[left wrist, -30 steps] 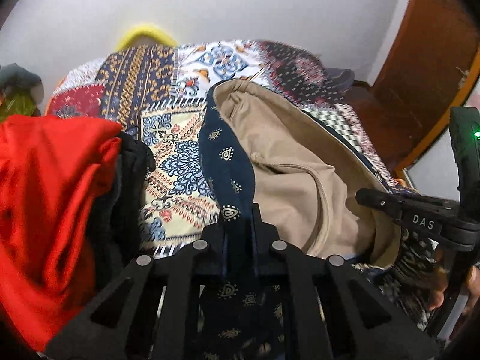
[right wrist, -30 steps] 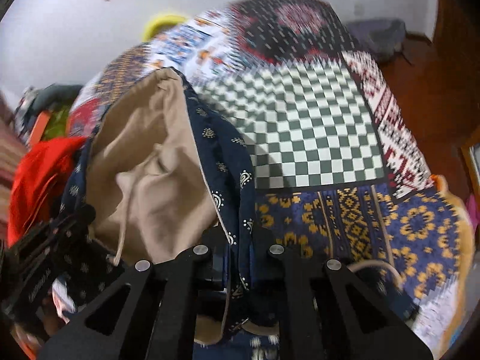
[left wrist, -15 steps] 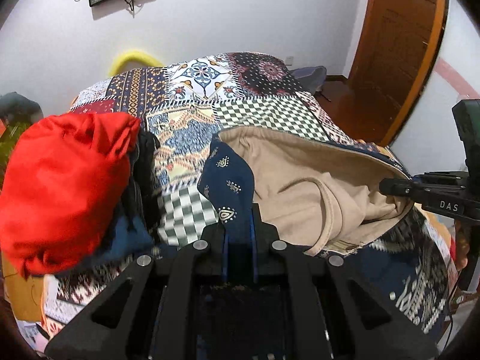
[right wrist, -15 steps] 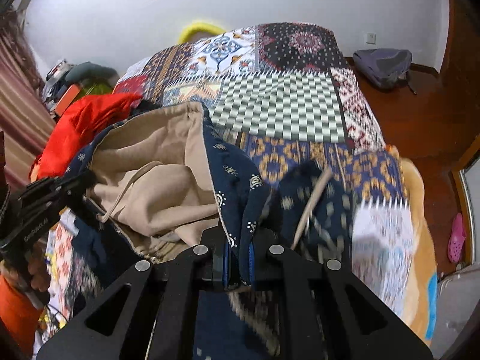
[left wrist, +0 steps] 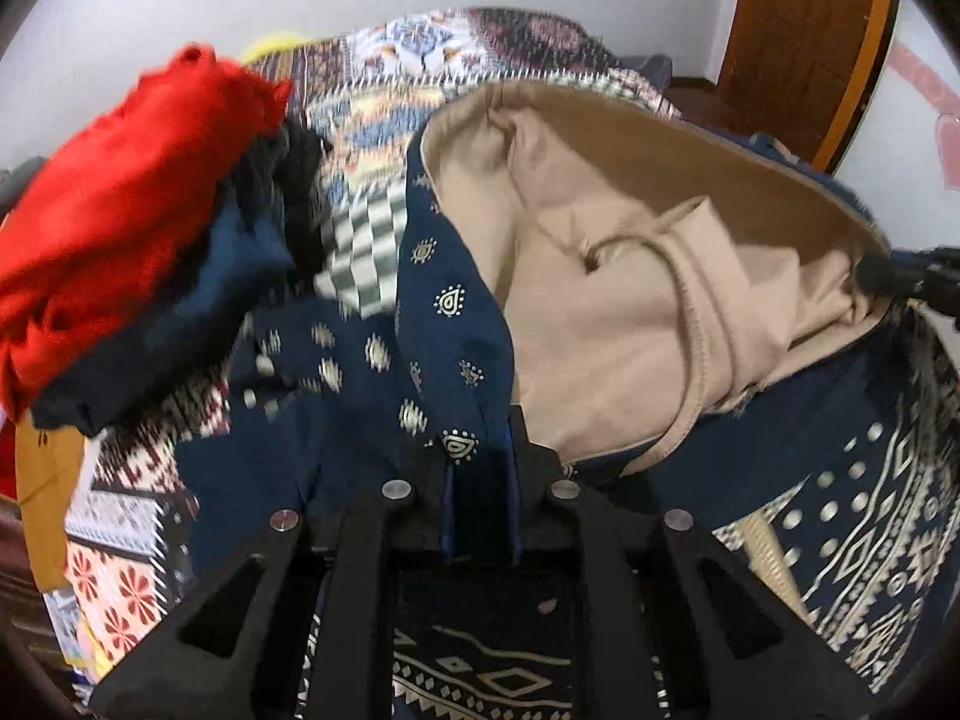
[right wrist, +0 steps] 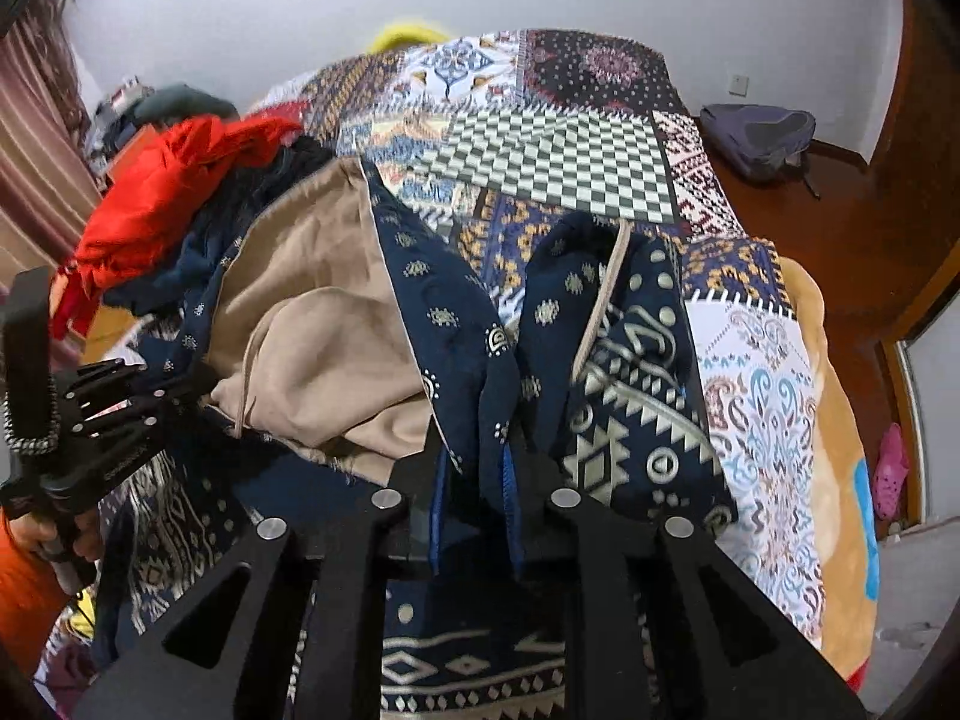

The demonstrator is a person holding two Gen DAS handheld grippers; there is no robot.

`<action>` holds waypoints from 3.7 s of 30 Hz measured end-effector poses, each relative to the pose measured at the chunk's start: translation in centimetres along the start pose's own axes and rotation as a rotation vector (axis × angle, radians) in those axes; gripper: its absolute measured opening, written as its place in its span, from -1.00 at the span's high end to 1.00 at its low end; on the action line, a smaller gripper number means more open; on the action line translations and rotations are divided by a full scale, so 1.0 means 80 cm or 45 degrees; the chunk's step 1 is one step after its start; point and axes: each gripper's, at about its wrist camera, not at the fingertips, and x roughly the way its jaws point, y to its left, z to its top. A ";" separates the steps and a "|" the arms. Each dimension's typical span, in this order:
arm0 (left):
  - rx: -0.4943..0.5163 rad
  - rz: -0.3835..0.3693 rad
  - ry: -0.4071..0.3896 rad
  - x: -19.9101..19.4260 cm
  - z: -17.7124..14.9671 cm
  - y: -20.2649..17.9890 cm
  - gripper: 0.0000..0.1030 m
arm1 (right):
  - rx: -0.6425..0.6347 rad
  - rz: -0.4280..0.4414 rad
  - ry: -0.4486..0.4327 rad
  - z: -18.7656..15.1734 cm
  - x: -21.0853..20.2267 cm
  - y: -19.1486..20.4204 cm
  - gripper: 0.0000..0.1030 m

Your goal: Fold large clothes

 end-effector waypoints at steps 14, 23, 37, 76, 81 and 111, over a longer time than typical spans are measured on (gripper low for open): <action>0.005 -0.045 -0.143 -0.049 0.030 0.004 0.15 | -0.240 -0.166 -0.181 0.024 -0.029 0.053 -0.16; -0.048 0.007 -0.195 -0.036 0.074 0.023 -0.13 | -0.176 -0.065 -0.059 0.070 0.024 0.050 -0.16; -0.151 -0.143 -0.056 0.055 0.108 0.052 -0.13 | 0.022 0.123 0.064 0.098 0.090 0.017 -0.14; -0.047 -0.268 -0.136 -0.064 -0.043 0.001 0.89 | -0.121 0.136 -0.016 -0.039 -0.019 0.037 0.84; -0.015 -0.222 -0.050 -0.048 -0.072 0.000 0.89 | -0.091 0.114 -0.014 -0.058 -0.019 0.030 0.84; -0.023 -0.198 -0.122 -0.058 -0.005 0.002 0.14 | -0.172 0.111 0.015 -0.019 -0.003 0.106 0.13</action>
